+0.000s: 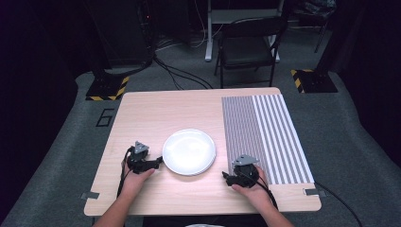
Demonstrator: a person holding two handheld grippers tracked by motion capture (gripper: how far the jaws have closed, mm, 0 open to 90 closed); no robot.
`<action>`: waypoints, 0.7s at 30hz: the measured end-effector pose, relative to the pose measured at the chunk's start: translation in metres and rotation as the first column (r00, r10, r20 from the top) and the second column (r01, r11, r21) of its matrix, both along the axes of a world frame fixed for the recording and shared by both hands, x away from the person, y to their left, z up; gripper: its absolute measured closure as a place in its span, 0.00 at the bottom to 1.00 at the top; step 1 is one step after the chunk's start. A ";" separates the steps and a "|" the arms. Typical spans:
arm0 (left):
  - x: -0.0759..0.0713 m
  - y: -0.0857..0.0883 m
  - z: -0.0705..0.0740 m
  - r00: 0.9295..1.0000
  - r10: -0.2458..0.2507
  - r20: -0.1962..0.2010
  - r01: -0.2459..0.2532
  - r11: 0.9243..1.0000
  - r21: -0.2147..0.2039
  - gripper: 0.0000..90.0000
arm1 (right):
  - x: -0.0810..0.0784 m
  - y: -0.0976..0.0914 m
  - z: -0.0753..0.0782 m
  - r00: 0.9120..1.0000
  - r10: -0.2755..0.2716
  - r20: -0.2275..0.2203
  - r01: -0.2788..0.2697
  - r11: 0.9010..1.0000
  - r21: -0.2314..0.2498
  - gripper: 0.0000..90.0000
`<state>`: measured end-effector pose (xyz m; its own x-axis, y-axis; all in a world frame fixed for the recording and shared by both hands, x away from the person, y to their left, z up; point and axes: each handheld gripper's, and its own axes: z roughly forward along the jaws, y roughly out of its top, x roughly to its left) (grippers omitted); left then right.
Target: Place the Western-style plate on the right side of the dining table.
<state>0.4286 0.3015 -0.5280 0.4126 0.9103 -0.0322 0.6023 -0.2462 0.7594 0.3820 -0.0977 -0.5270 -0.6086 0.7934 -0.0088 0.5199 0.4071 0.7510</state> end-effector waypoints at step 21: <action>-0.002 0.004 0.011 0.998 0.053 -0.038 -0.054 0.998 -0.044 0.47 | -0.001 -0.010 0.012 0.995 -0.100 -0.012 0.100 0.994 0.033 0.51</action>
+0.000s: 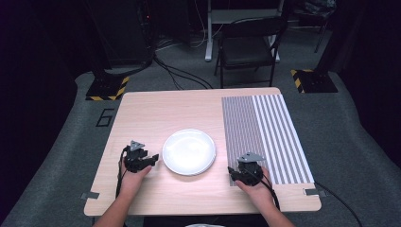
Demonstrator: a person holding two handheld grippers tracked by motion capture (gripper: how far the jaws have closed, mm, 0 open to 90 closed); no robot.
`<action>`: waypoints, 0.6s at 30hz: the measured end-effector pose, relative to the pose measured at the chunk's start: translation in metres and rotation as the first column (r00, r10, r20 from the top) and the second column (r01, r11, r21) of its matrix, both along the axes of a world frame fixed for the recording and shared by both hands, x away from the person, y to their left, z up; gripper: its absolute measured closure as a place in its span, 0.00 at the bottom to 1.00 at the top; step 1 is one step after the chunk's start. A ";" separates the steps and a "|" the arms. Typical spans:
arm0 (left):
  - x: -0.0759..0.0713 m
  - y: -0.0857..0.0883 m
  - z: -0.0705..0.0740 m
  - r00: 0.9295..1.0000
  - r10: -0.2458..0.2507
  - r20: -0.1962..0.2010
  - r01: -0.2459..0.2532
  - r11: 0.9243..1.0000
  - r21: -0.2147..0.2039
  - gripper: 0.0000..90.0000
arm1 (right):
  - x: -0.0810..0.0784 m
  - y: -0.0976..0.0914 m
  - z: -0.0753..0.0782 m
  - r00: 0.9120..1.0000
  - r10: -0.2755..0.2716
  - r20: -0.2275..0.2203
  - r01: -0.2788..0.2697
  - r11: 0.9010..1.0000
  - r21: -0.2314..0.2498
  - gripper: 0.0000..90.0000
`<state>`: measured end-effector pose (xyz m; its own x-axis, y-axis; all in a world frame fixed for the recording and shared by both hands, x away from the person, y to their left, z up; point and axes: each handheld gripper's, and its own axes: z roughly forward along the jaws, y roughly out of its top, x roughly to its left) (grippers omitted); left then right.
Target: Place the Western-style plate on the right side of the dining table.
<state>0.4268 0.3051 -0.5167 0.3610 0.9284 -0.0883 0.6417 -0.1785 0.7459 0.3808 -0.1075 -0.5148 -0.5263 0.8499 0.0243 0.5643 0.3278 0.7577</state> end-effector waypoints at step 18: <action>0.007 -0.015 0.030 1.000 -0.012 -0.009 0.012 0.999 -0.036 0.53 | 0.001 -0.011 0.009 0.998 -0.061 -0.028 0.062 0.998 0.020 0.54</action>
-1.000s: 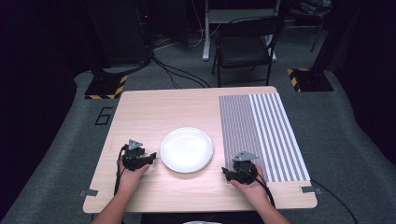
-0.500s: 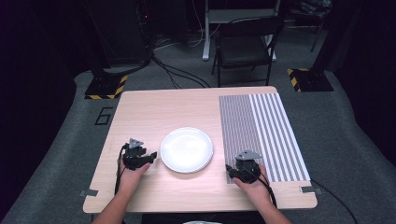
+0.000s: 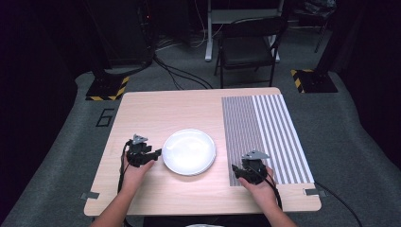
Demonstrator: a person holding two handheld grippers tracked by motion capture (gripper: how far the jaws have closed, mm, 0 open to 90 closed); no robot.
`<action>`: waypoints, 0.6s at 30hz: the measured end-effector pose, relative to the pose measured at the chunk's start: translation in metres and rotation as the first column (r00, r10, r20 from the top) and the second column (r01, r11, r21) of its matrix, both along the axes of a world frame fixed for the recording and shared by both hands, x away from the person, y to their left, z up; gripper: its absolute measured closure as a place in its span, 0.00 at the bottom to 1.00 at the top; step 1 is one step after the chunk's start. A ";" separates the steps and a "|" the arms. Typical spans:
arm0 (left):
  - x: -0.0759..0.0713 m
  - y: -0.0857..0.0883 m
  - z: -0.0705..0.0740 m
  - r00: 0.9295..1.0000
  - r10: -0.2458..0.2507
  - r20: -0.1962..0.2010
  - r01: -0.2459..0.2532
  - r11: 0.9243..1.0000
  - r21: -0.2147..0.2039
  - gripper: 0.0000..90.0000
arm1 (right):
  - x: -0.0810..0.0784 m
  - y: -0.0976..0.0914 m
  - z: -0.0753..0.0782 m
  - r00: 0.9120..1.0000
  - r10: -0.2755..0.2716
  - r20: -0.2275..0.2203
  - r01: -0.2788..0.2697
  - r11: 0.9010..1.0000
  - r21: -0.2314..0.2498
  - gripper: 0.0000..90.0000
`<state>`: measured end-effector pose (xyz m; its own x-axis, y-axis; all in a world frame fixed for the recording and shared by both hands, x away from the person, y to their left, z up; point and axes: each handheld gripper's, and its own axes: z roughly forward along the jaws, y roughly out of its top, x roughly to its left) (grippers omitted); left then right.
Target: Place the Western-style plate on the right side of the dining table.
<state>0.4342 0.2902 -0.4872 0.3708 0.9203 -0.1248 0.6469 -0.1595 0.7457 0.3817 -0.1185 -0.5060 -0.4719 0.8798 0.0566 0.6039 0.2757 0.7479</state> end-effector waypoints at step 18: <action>0.021 -0.013 0.013 0.999 0.036 -0.026 -0.038 0.998 -0.051 0.59 | 0.004 -0.011 0.005 0.999 -0.049 -0.002 0.049 0.999 0.013 0.56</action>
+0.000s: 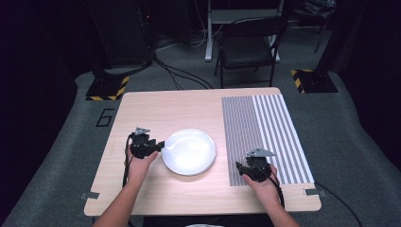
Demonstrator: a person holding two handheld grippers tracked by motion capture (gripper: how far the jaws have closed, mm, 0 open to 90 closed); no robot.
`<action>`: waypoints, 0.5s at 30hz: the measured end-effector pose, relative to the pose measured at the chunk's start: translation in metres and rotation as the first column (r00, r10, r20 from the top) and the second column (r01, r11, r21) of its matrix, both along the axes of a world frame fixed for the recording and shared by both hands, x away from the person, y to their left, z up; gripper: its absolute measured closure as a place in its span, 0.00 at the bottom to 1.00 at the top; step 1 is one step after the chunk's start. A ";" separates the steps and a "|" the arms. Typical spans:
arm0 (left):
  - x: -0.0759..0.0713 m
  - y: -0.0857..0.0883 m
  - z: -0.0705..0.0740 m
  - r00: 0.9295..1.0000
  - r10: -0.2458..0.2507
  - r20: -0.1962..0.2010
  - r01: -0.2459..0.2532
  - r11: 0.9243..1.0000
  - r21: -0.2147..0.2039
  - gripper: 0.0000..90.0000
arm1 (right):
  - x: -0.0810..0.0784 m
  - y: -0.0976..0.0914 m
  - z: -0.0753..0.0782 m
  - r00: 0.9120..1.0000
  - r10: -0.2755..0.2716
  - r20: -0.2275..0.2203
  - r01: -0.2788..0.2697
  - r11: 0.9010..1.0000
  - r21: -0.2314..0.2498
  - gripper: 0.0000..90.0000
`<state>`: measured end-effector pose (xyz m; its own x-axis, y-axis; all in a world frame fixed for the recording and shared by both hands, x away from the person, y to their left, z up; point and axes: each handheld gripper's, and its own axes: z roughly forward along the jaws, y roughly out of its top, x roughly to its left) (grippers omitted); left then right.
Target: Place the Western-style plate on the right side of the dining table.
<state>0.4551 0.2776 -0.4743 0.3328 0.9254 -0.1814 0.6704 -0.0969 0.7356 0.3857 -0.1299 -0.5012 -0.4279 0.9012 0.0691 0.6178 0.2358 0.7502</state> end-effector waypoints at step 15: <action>0.006 0.003 -0.009 0.998 -0.006 -0.062 -0.001 0.994 -0.111 0.69 | 0.000 0.003 -0.004 1.000 0.011 0.005 -0.011 1.000 -0.007 0.55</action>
